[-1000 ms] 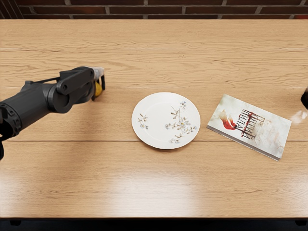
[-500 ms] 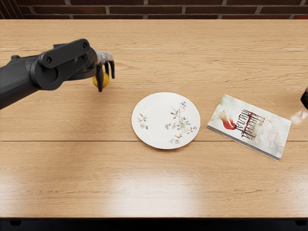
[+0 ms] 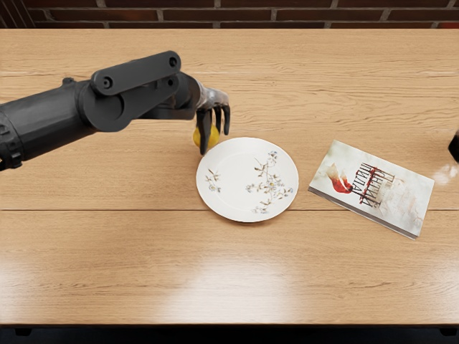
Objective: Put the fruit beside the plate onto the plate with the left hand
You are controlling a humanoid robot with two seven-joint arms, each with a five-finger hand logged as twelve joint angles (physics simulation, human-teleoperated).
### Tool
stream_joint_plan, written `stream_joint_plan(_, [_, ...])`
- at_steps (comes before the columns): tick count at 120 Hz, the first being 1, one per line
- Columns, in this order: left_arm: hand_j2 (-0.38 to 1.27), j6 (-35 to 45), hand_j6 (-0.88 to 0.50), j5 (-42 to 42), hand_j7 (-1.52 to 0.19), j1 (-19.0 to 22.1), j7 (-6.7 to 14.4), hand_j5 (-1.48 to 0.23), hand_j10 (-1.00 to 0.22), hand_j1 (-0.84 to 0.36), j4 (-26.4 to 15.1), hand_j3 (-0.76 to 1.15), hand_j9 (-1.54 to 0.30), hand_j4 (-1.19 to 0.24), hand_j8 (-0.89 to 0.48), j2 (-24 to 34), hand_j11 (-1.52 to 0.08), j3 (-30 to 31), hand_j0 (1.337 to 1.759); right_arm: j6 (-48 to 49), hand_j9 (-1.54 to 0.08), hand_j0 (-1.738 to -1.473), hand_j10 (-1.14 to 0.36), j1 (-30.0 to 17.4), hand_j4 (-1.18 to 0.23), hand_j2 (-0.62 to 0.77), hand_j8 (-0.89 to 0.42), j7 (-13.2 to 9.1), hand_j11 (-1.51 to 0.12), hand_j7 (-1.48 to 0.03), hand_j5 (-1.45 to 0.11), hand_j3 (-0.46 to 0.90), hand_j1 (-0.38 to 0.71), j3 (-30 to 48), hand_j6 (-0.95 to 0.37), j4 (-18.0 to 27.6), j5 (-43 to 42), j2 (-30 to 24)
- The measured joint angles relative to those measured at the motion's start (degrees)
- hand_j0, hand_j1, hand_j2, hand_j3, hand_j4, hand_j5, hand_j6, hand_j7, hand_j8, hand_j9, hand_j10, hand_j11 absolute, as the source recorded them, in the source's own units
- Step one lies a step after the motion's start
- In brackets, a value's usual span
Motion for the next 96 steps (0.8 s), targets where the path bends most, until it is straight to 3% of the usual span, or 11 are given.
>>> stream_joint_plan(24, [0.57,-0.11,-0.60,-0.61,-0.92,0.32,1.13,-0.93,-0.67,-0.32,-0.20,0.00,-0.91,-0.68,-0.51,-1.46,-0.90,-0.23,1.657,0.00,0.00,-1.658,0.00,-0.22,0.00,0.00,0.00,0.00,0.00,0.00,0.00,0.00,-0.35,0.00,0.00,0.00,0.00,0.00])
stream_joint_plan(53, [0.47,0.01,-0.61,-1.44,-0.91,1.64,0.98,-0.92,-0.69,-0.27,-1.54,0.00,-0.92,-0.69,-0.52,-1.46,-0.91,-0.32,1.656,0.00,0.00,-1.658,0.00,-0.29,0.00,0.00,0.00,0.00,0.00,0.00,0.00,0.00,-0.35,0.00,0.00,0.00,0.00,0.00])
stream_joint_plan(74, [0.50,4.69,-0.60,-1.45,-0.93,3.92,-2.84,-0.94,-0.68,-0.28,-6.96,0.00,-0.93,-0.70,-0.50,-1.46,-0.93,-0.43,1.656,0.00,0.00,-1.658,0.00,-0.42,0.00,0.00,0.00,0.00,0.00,0.00,0.00,0.00,-0.35,0.00,0.00,0.00,0.01,0.00])
stream_joint_plan(96, [0.48,6.59,-0.61,-0.82,-0.94,4.68,-4.07,-0.94,-0.68,-0.27,-8.24,0.00,-0.94,-0.70,-0.51,-1.46,-0.93,-0.26,1.656,0.00,0.00,-1.658,0.00,-0.41,0.00,0.00,0.00,0.00,0.00,0.00,0.00,0.00,-0.35,0.00,0.00,0.00,0.00,0.00])
